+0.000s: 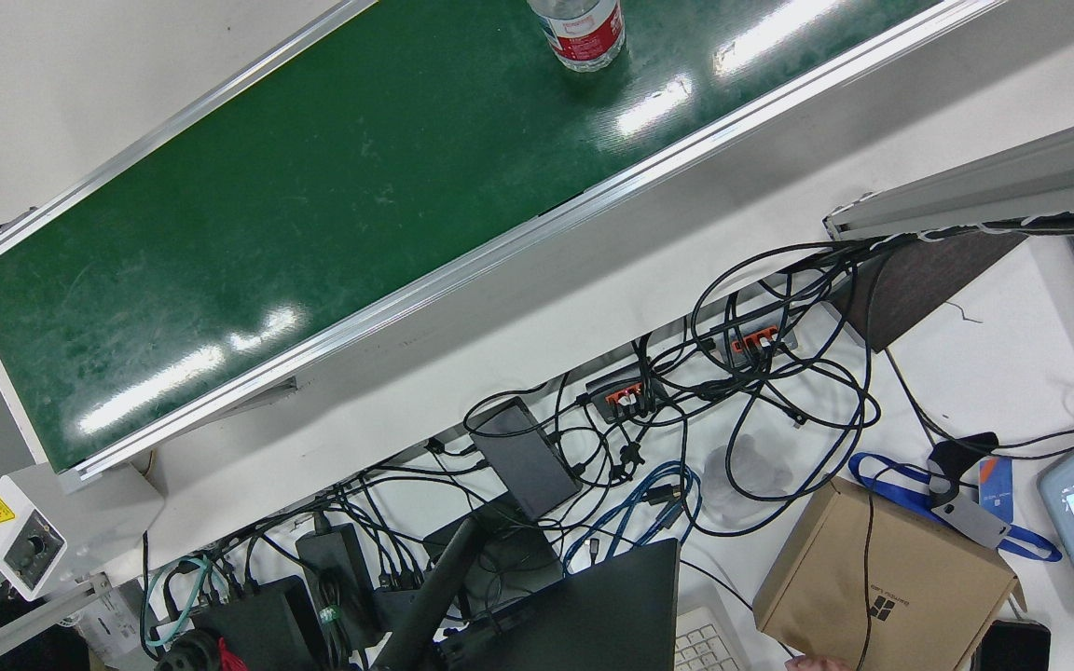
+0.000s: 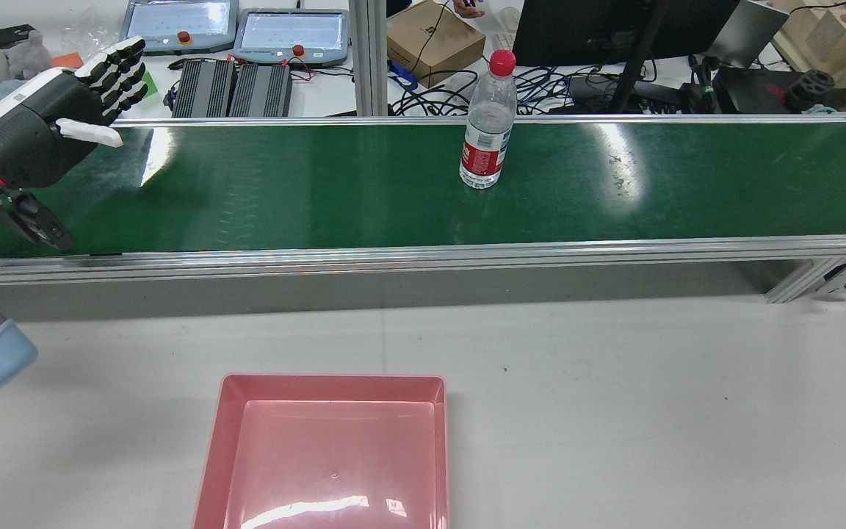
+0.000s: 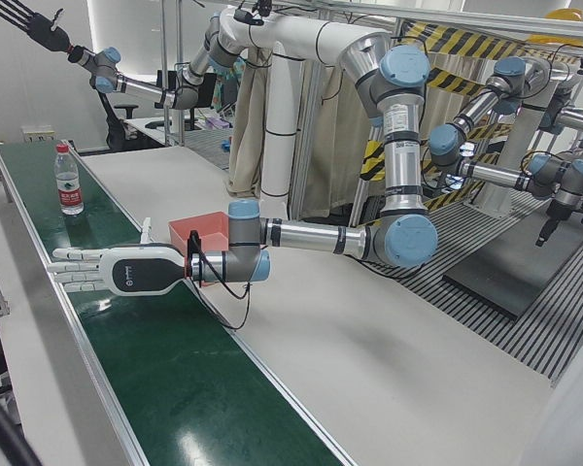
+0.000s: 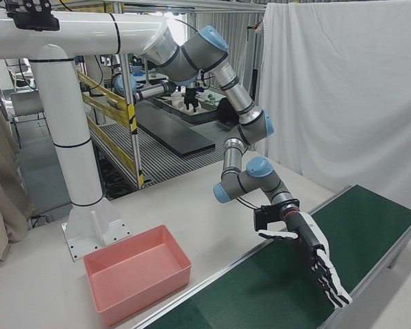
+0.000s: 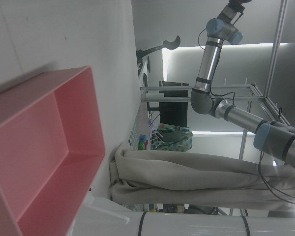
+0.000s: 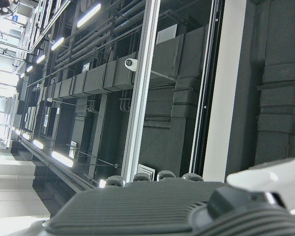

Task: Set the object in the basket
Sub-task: 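Move the left hand forward over the conveyor toward the approaching bottle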

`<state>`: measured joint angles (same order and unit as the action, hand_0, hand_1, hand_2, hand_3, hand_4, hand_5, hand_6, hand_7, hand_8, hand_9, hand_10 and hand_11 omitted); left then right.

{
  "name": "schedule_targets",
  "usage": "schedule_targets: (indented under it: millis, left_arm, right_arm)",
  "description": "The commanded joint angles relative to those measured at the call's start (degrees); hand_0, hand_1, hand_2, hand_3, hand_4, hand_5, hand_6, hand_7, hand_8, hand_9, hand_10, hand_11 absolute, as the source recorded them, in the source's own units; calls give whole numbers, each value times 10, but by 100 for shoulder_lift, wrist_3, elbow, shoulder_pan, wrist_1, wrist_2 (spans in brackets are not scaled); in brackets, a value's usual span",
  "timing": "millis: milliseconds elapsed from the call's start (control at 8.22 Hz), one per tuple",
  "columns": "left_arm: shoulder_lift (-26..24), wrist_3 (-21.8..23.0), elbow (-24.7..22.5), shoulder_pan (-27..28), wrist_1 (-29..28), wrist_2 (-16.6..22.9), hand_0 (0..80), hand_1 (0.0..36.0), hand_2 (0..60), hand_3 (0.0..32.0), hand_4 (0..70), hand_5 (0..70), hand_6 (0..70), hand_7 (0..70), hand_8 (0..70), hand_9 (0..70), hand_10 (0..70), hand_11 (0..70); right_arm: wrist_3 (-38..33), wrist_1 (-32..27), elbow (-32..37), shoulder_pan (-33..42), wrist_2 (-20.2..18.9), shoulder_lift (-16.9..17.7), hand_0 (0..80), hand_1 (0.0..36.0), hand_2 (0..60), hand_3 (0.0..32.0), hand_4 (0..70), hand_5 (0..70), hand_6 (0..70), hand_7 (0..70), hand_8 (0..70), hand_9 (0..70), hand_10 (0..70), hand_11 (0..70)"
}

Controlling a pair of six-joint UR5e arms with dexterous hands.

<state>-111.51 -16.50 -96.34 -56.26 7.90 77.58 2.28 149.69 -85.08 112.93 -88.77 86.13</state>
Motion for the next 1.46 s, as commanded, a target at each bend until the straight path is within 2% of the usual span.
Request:
schedule_targets:
  millis: [0, 243, 486, 608, 851, 1338]
  left_arm:
    - [-2, -134, -7, -25, 36, -32, 521, 67, 0, 32, 0, 122, 0, 0, 29, 0, 31, 60]
    - [24, -152, -60, -25, 36, -137, 523, 66, 0, 26, 0, 124, 0, 0, 39, 8, 31, 59]
    - [33, -300, -69, -17, 36, -242, 535, 99, 0, 26, 0, 123, 0, 0, 35, 3, 36, 70]
    - [24, -440, -69, 1, 36, -330, 531, 91, 0, 32, 0, 121, 0, 0, 35, 4, 36, 69]
    - [50, -433, -243, -8, 115, -331, 525, 82, 0, 34, 0, 118, 0, 0, 17, 0, 25, 53]
    - [33, -450, -253, 36, 168, -419, 527, 88, 0, 30, 0, 122, 0, 0, 17, 0, 25, 55]
  right_arm:
    - [0, -1, 0, 1, 0, 0, 0, 0, 0, 0, 0, 0, 0, 0, 0, 0, 0, 0]
    - [0, -1, 0, 1, 0, 0, 0, 0, 0, 0, 0, 0, 0, 0, 0, 0, 0, 0]
    - [0, -1, 0, 1, 0, 0, 0, 0, 0, 0, 0, 0, 0, 0, 0, 0, 0, 0]
    - [0, -1, 0, 1, 0, 0, 0, 0, 0, 0, 0, 0, 0, 0, 0, 0, 0, 0]
    - [0, -1, 0, 1, 0, 0, 0, 0, 0, 0, 0, 0, 0, 0, 0, 0, 0, 0]
    - [0, -1, 0, 1, 0, 0, 0, 0, 0, 0, 0, 0, 0, 0, 0, 0, 0, 0]
